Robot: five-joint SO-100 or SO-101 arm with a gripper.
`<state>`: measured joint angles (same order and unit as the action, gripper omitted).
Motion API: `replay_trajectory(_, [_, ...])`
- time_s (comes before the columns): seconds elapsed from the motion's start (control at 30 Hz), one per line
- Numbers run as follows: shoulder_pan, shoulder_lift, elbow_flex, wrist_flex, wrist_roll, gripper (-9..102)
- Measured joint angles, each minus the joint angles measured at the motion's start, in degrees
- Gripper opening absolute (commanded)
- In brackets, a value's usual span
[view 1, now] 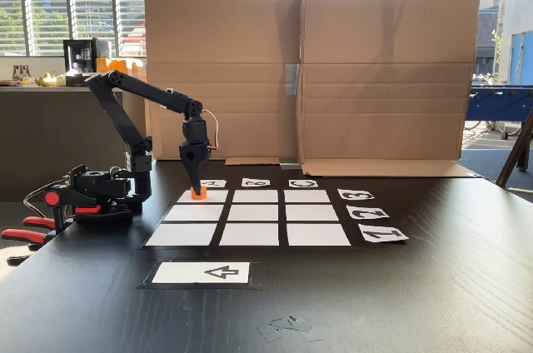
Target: Pick up the round, orange token and place it in the grid on square A3.
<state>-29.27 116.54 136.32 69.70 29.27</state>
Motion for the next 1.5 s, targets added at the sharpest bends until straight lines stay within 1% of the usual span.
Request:
replay_trajectory(0.13, [3.87,5.62,-2.9,2.9,1.49,56])
replay_trajectory(0.37, [15.03,13.45,-8.35,4.57,5.54,56])
replay_trajectory(0.43, [20.48,14.5,-12.39,3.52,8.35,55])
replay_trajectory(0.53, [26.1,14.94,-17.49,-0.7,14.59,53])
replay_trajectory(0.63, [33.4,14.94,-21.97,-6.33,21.27,42])
replay_trajectory(0.7, [37.44,14.94,-24.87,-9.05,24.79,38])
replay_trajectory(0.77, [43.24,15.12,-27.95,-10.99,28.83,27])
replay_trajectory(0.83, [48.87,15.64,-30.32,-13.1,32.52,26])
replay_trajectory(0.87, [51.33,16.08,-31.11,-14.06,33.93,24])
replay_trajectory(0.93, [57.22,17.49,-31.82,-15.21,36.39,21])
replay_trajectory(1.03, [65.48,19.6,-31.99,-16.08,39.64,11])
replay_trajectory(1.1, [70.14,21.01,-31.99,-16.08,41.31,1])
replay_trajectory(1.13, [72.51,22.06,-31.73,-16.44,42.19,-1])
replay_trajectory(1.37, [91.05,28.3,-30.85,-16.79,52.65,-1])
replay_trajectory(1.5, [100.72,32.34,-26.89,-16.96,55.2,-1])
